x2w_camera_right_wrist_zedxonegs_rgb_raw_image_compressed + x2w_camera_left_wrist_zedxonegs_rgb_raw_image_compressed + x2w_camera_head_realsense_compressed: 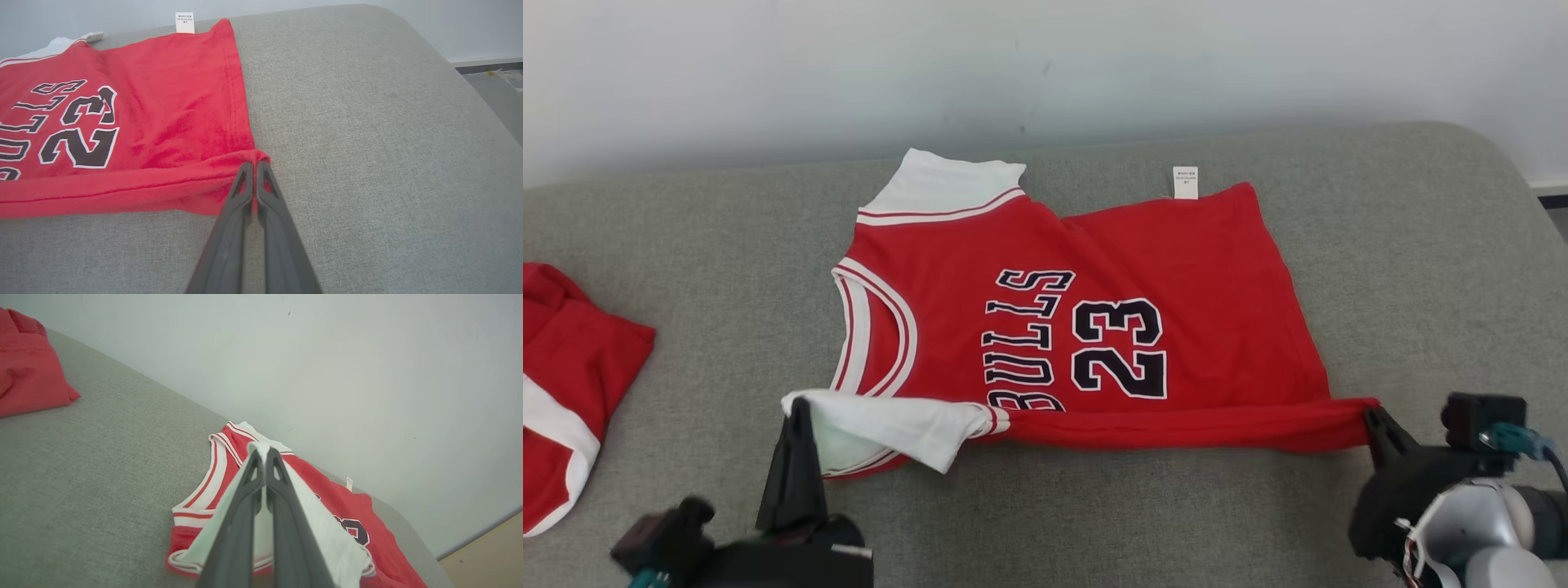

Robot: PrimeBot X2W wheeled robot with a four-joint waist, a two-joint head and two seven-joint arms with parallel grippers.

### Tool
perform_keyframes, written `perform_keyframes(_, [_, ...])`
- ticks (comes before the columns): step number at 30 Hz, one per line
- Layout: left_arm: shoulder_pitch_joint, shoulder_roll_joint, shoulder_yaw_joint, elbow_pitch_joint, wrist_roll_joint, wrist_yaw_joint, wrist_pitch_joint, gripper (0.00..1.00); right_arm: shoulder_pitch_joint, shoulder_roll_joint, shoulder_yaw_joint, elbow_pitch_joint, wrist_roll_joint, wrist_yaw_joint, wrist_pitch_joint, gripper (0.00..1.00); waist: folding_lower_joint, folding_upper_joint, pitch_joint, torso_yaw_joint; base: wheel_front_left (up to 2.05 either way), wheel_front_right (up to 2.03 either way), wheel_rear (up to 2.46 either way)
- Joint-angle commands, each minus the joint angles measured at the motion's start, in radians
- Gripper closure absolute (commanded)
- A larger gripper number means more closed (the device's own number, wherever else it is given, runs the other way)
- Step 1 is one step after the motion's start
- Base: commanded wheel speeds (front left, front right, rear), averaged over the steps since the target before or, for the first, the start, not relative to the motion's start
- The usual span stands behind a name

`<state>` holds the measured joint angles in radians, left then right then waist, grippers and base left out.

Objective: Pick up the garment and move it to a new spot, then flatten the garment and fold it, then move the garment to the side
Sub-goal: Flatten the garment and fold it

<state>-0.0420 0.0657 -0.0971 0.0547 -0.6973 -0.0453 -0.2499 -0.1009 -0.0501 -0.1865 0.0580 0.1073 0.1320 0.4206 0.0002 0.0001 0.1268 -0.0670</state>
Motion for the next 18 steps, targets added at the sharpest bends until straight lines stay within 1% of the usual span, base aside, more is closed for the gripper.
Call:
perform_keyframes(1, [-0.035, 0.010, -0.010, 0.026, 0.019, -0.004, 0.008, 1.00, -0.023, 0.000, 0.016, 0.017, -0.010, -0.003, -0.003, 1.00, -0.0002, -0.0001, 0.010, -0.002, 0.00, 0.00, 0.00])
perform_keyframes(6, [-0.143, 0.026, -0.037, 0.124, 0.069, 0.001, 0.018, 1.00, -0.109, 0.000, 0.062, 0.085, -0.031, -0.003, 0.002, 1.00, -0.0002, -0.0001, 0.039, -0.012, 0.00, 0.00, 0.00])
perform_keyframes(10, [-0.202, 0.028, -0.045, 0.182, 0.083, 0.004, 0.012, 1.00, -0.170, -0.001, 0.074, 0.146, -0.048, -0.003, -0.011, 1.00, -0.0002, -0.0001, 0.059, -0.015, 0.00, 0.00, 0.00])
perform_keyframes(14, [-0.250, 0.035, -0.044, 0.232, 0.105, 0.017, 0.006, 1.00, -0.223, -0.001, 0.061, 0.199, -0.068, -0.003, -0.038, 1.00, -0.0002, -0.0001, 0.076, -0.011, 0.00, 0.00, 0.00])
perform_keyframes(18, [-0.302, 0.048, -0.051, 0.293, 0.133, 0.024, 0.002, 1.00, -0.277, -0.001, 0.027, 0.259, -0.088, -0.003, -0.089, 1.00, -0.0002, -0.0001, 0.094, -0.005, 0.00, 0.00, 0.00])
